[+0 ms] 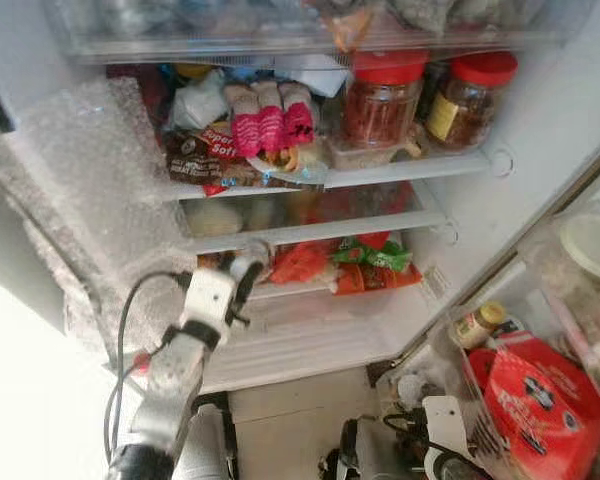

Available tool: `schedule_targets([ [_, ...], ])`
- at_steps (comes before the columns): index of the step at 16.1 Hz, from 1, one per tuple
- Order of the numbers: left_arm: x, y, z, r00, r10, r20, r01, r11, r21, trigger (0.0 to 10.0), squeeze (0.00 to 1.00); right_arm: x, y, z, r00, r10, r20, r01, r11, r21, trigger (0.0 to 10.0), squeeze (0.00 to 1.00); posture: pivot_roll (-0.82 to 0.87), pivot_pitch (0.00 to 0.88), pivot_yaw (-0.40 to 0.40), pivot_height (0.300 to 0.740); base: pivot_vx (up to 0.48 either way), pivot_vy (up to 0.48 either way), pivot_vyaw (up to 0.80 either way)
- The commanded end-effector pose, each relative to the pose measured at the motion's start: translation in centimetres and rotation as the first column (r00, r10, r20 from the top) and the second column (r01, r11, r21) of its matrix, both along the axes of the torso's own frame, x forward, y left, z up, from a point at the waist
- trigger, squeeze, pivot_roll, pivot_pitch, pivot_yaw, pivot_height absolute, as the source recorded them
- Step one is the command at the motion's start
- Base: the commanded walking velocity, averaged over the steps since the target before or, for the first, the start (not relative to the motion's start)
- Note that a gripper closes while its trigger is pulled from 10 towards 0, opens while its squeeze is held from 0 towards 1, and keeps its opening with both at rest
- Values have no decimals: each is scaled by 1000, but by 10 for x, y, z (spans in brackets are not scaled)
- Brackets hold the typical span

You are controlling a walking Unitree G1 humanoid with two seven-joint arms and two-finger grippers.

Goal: Restocking fridge

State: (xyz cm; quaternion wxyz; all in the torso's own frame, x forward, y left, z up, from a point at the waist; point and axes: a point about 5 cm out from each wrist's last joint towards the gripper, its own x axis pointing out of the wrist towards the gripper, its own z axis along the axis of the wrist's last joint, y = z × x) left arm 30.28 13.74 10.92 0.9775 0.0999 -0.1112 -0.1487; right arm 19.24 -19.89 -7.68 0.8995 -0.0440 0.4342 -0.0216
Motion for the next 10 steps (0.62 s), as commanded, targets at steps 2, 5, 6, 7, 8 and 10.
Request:
schedule_targets([
  [2,6,1,1,1000,12,21,-12,1000,8,10000,0,-34,3,-17,990,-8,-138,10,1000,11,10000,0,-19,196,-58,633,0,0,0],
  [5,15,3,2,998,45,40,-45,999,2,10000,0,-34,3,-17,991,-10,-136,12,1000,12,10000,0,-31,195,-61,633,0,0,0],
  [6,17,3,2,998,53,40,-53,999,2,10000,0,-34,3,-17,991,-11,-135,13,1000,14,10000,0,-32,194,-62,633,0,0,0],
  [7,19,3,1,998,58,38,-59,998,2,10000,0,-34,3,-17,991,-11,-134,14,1000,17,10000,0,-33,195,-62,633,0,0,0],
  [8,20,4,0,997,63,34,-63,998,0,10000,0,-34,3,-17,991,-10,-135,13,1000,17,10000,0,-33,195,-63,633,0,0,0],
  [10,24,5,-8,997,75,-20,-75,997,0,10000,0,-34,3,-17,991,-9,-137,12,1000,19,10000,0,-35,196,-63,633,0,0,0],
])
